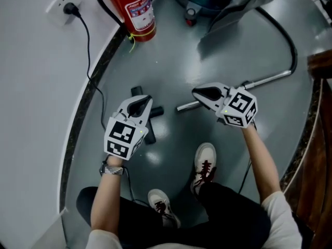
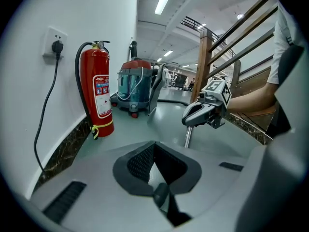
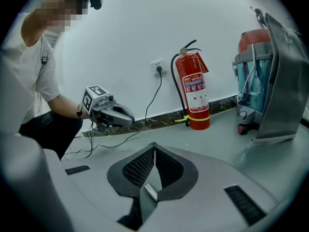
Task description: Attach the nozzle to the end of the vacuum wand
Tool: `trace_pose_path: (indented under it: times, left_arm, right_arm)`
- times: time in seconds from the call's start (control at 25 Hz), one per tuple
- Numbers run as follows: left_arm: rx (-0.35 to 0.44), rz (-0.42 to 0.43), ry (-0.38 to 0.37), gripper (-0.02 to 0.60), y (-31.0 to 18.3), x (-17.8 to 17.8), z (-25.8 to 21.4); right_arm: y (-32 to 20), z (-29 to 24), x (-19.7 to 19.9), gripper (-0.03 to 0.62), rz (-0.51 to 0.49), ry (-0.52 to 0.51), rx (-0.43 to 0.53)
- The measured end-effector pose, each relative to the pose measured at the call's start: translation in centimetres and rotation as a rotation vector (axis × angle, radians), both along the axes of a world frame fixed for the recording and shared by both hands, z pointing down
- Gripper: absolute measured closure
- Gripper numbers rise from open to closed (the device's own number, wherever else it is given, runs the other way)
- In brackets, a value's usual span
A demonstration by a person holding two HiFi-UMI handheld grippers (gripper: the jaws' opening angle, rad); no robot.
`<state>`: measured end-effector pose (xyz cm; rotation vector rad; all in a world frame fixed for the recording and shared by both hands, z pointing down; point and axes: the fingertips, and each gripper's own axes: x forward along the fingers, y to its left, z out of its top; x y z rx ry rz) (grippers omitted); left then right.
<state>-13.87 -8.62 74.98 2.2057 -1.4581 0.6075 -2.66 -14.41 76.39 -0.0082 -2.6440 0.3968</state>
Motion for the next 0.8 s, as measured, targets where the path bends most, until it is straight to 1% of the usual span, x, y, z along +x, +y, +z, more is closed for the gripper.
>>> trace_pose_path:
  times: [0.12, 0.24, 0.32, 0.4, 0.44, 0.6, 0.72, 0.8]
  left_arm:
    - [-0.049, -0.018, -0.004, 0.581, 0.6, -0.4, 2.3]
    - [-0.104, -0.029, 0.002, 0.581, 1.4, -0.2, 4.6]
    - [-0.13, -0.009, -0.011, 0.58, 1.7, 0.3, 5.8]
    - [-0.158, 0.02, -0.015, 0.553, 2.0, 0.7, 6.7]
    - [-0.17, 0.034, -0.014, 0.544, 2.2, 0.8, 7.0]
    - [-0.226, 0.069, -0.007, 0.532, 2.6, 0.2, 8.2]
    - [-0.27, 0.114, -0.023, 0.499, 2.7, -0.1, 9.2]
    - [-0.307, 0.166, -0.044, 0.477, 3.0, 0.2, 10.2]
  right_arm:
    - [0.5, 2.1, 0.2, 0.563, -0.022, 0.032, 0.02]
    - [2.2, 4.0, 0.2, 0.563, -0.087, 0.062, 0.025]
    - [2.9, 5.4, 0.6, 0.562, -0.137, 0.106, 0.052]
    - [3.2, 6.7, 0.8, 0.557, -0.189, 0.152, 0.086]
    - [3.3, 7.2, 0.8, 0.544, -0.209, 0.167, 0.09]
    - [3.5, 9.1, 0.9, 0.459, -0.288, 0.221, 0.073]
    - [3.2, 10.3, 1.2, 0.437, -0.337, 0.251, 0.071]
    - [3.1, 11.0, 1.5, 0.431, -0.37, 0.267, 0.079]
